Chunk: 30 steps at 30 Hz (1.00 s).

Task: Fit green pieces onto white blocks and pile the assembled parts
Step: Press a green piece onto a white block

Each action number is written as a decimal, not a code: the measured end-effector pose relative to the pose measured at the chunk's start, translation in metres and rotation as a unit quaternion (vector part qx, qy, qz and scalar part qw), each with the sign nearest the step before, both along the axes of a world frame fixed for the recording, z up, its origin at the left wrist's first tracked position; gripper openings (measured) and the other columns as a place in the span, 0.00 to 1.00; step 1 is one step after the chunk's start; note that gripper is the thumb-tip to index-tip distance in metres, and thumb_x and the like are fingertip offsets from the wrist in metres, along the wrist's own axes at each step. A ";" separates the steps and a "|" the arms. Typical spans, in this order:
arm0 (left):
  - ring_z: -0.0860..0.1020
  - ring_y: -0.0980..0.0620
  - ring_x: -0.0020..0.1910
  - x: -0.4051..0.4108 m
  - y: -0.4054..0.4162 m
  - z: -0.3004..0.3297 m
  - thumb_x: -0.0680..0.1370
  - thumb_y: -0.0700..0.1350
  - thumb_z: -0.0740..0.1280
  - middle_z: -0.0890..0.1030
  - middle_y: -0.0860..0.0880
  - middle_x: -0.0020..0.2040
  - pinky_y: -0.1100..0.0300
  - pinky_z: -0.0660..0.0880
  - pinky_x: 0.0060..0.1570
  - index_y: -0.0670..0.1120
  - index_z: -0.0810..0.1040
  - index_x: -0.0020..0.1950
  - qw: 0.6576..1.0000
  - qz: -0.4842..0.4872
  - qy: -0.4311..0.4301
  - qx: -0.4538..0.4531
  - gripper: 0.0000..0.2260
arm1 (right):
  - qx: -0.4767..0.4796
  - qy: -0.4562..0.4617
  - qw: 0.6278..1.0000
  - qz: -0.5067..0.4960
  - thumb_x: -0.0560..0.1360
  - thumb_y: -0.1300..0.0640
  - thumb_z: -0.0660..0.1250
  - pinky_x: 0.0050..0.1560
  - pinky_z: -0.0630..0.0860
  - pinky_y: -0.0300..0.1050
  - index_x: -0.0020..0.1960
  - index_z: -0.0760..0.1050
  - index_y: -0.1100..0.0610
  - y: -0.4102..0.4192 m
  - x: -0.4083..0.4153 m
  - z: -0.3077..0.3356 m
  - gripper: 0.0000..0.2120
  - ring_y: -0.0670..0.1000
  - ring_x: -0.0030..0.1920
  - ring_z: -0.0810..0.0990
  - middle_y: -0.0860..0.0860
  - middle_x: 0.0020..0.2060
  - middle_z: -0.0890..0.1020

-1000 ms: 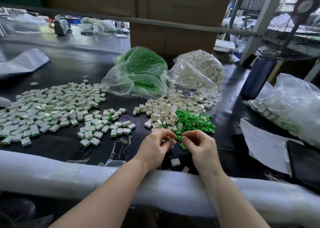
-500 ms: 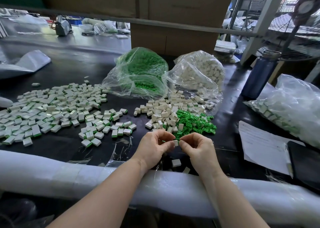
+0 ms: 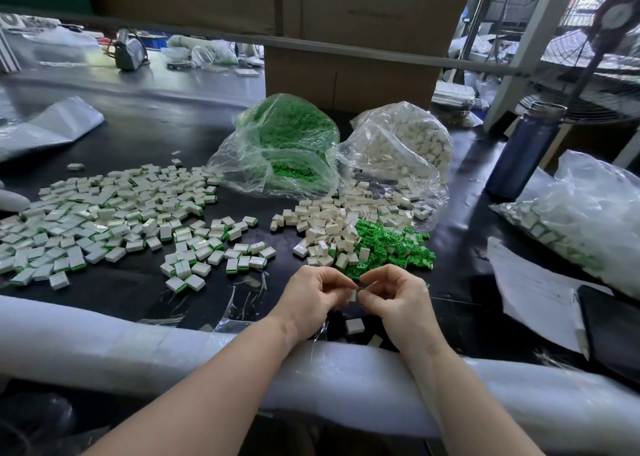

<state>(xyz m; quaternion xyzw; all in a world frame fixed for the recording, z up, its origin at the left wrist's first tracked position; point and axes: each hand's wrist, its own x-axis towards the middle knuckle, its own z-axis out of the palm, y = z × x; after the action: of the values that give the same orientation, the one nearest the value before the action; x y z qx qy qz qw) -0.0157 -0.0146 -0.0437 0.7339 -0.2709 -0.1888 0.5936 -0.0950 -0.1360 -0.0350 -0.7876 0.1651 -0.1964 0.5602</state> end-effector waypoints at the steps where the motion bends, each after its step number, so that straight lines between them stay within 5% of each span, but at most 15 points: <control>1: 0.76 0.63 0.30 0.000 0.000 0.000 0.74 0.33 0.68 0.80 0.51 0.33 0.68 0.74 0.39 0.43 0.82 0.42 1.000 -0.002 0.004 0.000 0.07 | 0.001 0.002 1.000 0.002 0.68 0.71 0.70 0.34 0.75 0.38 0.39 0.77 0.57 0.000 0.000 0.000 0.10 0.47 0.31 0.77 0.56 0.31 0.81; 6: 0.76 0.62 0.32 0.000 0.002 0.001 0.74 0.34 0.68 0.80 0.53 0.34 0.66 0.75 0.42 0.48 0.81 0.39 1.000 -0.015 -0.011 0.013 0.10 | 0.018 0.008 1.000 0.011 0.67 0.72 0.71 0.38 0.77 0.47 0.40 0.77 0.61 -0.002 -0.002 0.000 0.08 0.54 0.33 0.79 0.59 0.33 0.82; 11: 0.78 0.57 0.37 0.000 0.003 0.001 0.74 0.35 0.69 0.80 0.52 0.36 0.65 0.76 0.45 0.50 0.81 0.40 0.997 -0.031 -0.050 0.049 0.09 | 0.028 0.019 0.999 0.031 0.66 0.72 0.72 0.32 0.75 0.37 0.38 0.77 0.59 -0.002 -0.002 -0.001 0.09 0.48 0.30 0.77 0.54 0.30 0.80; 17: 0.78 0.58 0.37 -0.002 0.001 0.001 0.74 0.36 0.69 0.81 0.51 0.37 0.65 0.77 0.44 0.45 0.82 0.45 1.000 -0.011 -0.024 0.006 0.05 | 0.063 -0.012 0.998 0.003 0.67 0.71 0.71 0.30 0.75 0.36 0.37 0.78 0.60 -0.003 0.001 -0.002 0.08 0.46 0.29 0.79 0.52 0.28 0.81; 21: 0.78 0.60 0.38 -0.003 0.002 0.001 0.72 0.37 0.72 0.81 0.54 0.39 0.69 0.76 0.43 0.46 0.81 0.50 0.997 -0.001 -0.080 0.017 0.09 | 0.096 -0.028 0.995 -0.001 0.69 0.71 0.70 0.30 0.75 0.36 0.38 0.79 0.63 -0.003 0.001 -0.003 0.06 0.48 0.28 0.80 0.52 0.27 0.82; 24: 0.77 0.56 0.38 -0.003 0.002 -0.001 0.74 0.40 0.70 0.81 0.50 0.40 0.63 0.77 0.45 0.48 0.80 0.49 0.993 0.013 -0.114 0.030 0.05 | 0.099 -0.034 0.994 0.003 0.71 0.68 0.69 0.31 0.75 0.35 0.38 0.80 0.61 -0.004 0.000 -0.003 0.05 0.45 0.28 0.79 0.51 0.28 0.82; 30: 0.80 0.52 0.40 0.000 0.000 -0.001 0.78 0.42 0.65 0.81 0.50 0.37 0.56 0.79 0.49 0.46 0.80 0.45 0.998 0.005 -0.037 0.040 0.05 | 0.096 -0.032 0.995 0.009 0.72 0.69 0.68 0.29 0.74 0.32 0.36 0.79 0.59 -0.002 0.000 -0.003 0.09 0.42 0.26 0.77 0.50 0.26 0.82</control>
<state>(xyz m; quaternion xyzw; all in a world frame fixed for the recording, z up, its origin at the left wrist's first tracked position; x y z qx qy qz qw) -0.0157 -0.0146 -0.0449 0.7651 -0.2808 -0.1691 0.5543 -0.0953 -0.1378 -0.0381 -0.7251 0.1582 -0.1996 0.6399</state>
